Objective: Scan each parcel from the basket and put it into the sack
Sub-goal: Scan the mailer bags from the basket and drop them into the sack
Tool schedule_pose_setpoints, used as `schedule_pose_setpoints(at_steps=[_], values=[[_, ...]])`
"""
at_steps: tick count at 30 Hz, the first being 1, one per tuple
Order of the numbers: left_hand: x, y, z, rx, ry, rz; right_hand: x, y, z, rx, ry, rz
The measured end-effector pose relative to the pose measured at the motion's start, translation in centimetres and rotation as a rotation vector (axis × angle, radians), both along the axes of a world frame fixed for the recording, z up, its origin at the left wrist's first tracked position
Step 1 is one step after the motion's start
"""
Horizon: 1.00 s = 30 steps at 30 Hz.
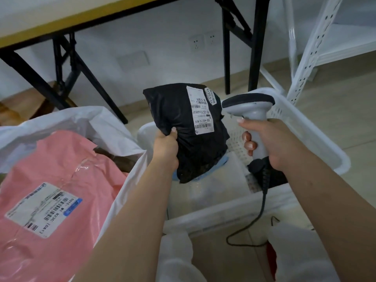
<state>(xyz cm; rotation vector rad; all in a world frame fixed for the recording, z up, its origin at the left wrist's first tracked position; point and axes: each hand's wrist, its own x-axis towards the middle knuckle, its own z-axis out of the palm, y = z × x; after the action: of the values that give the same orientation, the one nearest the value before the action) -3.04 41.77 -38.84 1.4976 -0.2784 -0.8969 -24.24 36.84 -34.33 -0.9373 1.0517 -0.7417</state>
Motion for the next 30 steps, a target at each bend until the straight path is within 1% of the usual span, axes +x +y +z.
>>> schedule_pose_setpoints(at_steps=[3,6,10,19,23,30], values=[[0.3,-0.6,-0.5,0.022,-0.029,0.057,-0.8,0.3,1.0,-0.016,0.04,0.146],[0.3,-0.8,-0.6,0.034,-0.026,0.084,-1.3,0.6,1.4,-0.016,0.081,0.212],[0.2,-0.5,-0.5,0.081,-0.017,0.104,-1.6,0.9,1.6,-0.041,0.116,0.233],[0.6,0.1,-0.6,0.096,-0.109,0.079,-2.3,0.3,1.7,-0.097,0.144,0.242],[0.8,0.0,-0.8,0.065,-0.091,0.076,-2.5,0.1,1.5,-0.138,0.174,0.257],[0.9,0.0,-0.8,0.07,-0.071,0.085,-2.5,0.1,1.4,-0.184,0.206,0.284]])
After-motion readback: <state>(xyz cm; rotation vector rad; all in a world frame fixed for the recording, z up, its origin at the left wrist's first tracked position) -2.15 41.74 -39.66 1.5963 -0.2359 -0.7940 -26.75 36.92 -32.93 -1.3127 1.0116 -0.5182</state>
